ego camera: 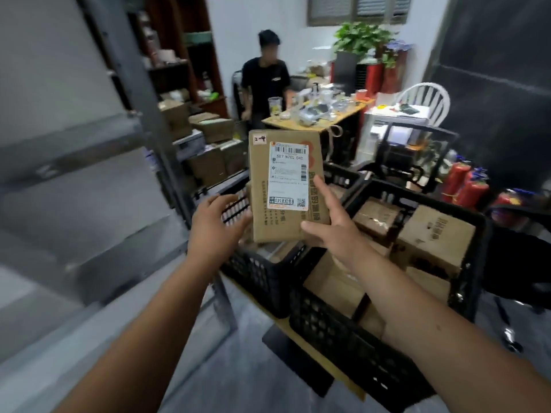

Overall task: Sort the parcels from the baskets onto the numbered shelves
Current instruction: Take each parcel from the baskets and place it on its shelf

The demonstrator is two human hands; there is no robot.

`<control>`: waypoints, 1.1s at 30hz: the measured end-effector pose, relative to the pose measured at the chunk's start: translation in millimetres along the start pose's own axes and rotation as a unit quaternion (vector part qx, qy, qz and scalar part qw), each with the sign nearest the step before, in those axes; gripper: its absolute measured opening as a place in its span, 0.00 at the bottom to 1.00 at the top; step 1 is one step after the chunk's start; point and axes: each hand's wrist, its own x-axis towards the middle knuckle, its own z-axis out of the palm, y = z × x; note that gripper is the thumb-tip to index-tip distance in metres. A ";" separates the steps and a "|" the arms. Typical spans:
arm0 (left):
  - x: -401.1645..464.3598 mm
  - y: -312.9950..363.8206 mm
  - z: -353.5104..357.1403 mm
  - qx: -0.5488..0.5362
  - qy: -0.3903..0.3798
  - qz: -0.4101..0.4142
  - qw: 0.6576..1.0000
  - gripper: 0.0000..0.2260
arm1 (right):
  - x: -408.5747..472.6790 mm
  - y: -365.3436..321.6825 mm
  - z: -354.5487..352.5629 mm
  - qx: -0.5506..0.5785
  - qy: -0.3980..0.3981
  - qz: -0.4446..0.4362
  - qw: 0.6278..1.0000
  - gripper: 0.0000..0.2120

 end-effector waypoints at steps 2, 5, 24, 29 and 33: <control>-28.2 -8.9 -17.1 0.002 0.029 -0.038 0.999 0.23 | -3.8 2.9 11.2 -0.001 -0.061 0.010 0.998 0.42; -73.0 -21.6 -45.5 0.035 0.075 -0.086 0.993 0.22 | -10.9 6.7 35.4 -0.006 -0.151 0.024 0.988 0.44; -272.4 -85.5 -175.1 0.100 0.220 -0.279 0.930 0.24 | -91.6 30.6 194.5 -0.094 -0.427 0.003 0.899 0.48; -284.9 -115.9 -196.8 0.111 0.204 -0.287 0.930 0.23 | -103.9 36.7 227.3 -0.134 -0.434 -0.003 0.891 0.51; -285.3 -143.3 -204.7 0.109 0.184 -0.297 0.931 0.22 | -107.4 44.2 247.1 -0.175 -0.430 -0.003 0.886 0.51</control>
